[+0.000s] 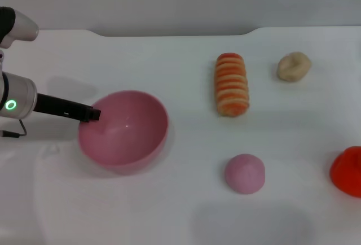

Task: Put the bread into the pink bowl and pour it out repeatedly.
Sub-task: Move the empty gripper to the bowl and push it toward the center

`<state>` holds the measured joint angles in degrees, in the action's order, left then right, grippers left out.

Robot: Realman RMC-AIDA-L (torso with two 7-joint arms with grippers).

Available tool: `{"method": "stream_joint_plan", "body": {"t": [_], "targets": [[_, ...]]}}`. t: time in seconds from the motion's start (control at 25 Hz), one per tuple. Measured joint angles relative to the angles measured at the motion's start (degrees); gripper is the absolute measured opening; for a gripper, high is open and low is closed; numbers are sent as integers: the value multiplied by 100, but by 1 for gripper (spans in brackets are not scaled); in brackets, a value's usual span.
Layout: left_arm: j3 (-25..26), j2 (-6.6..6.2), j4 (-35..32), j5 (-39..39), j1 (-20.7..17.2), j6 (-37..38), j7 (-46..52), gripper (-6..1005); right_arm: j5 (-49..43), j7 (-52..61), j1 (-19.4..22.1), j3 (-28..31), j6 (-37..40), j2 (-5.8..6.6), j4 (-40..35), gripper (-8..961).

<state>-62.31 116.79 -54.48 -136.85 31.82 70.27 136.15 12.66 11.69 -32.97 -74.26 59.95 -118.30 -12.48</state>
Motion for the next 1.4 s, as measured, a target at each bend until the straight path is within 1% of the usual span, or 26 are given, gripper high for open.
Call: {"method": "stream_joint_plan", "body": {"t": [0.28, 0.4, 0.52, 0.64, 0.88, 1.04, 1.16, 1.24, 1.36, 1.4], "targets": [[58, 26, -54, 2, -1, 30, -1, 48, -5, 0, 14, -12, 22, -4, 0, 535], [122, 36, -107, 15, 0, -13, -1, 47, -349, 38, -3, -21, -119, -6, -44, 535], [200, 41, -135, 37, 25, -48, -1, 47, -1080, 94, -9, -24, -794, -11, -444, 535], [223, 45, -137, 44, 53, -52, -4, 47, -1757, 340, -47, -151, -1898, -27, -1012, 536], [221, 59, -133, 45, 37, -91, -50, 48, -3224, 1606, -119, -809, -3621, -11, -2179, 536], [220, 69, -128, 45, 3, -149, -59, 48, -4225, 2493, -146, -1451, -4932, 8, -3036, 537], [219, 72, -126, 46, -3, -197, -62, 48, -4330, 2581, -253, -1885, -5689, 46, -3408, 537], [205, 78, -125, 48, -7, -234, -66, 48, -4227, 2576, -368, -1974, -5922, 74, -3470, 538], [172, 86, -125, 59, -9, -297, -75, 48, -3733, 2575, -518, -1982, -5733, 179, -3401, 538], [167, 87, -125, 71, -11, -328, -83, 48, -3483, 2589, -556, -2024, -5524, 244, -3366, 538]]}}
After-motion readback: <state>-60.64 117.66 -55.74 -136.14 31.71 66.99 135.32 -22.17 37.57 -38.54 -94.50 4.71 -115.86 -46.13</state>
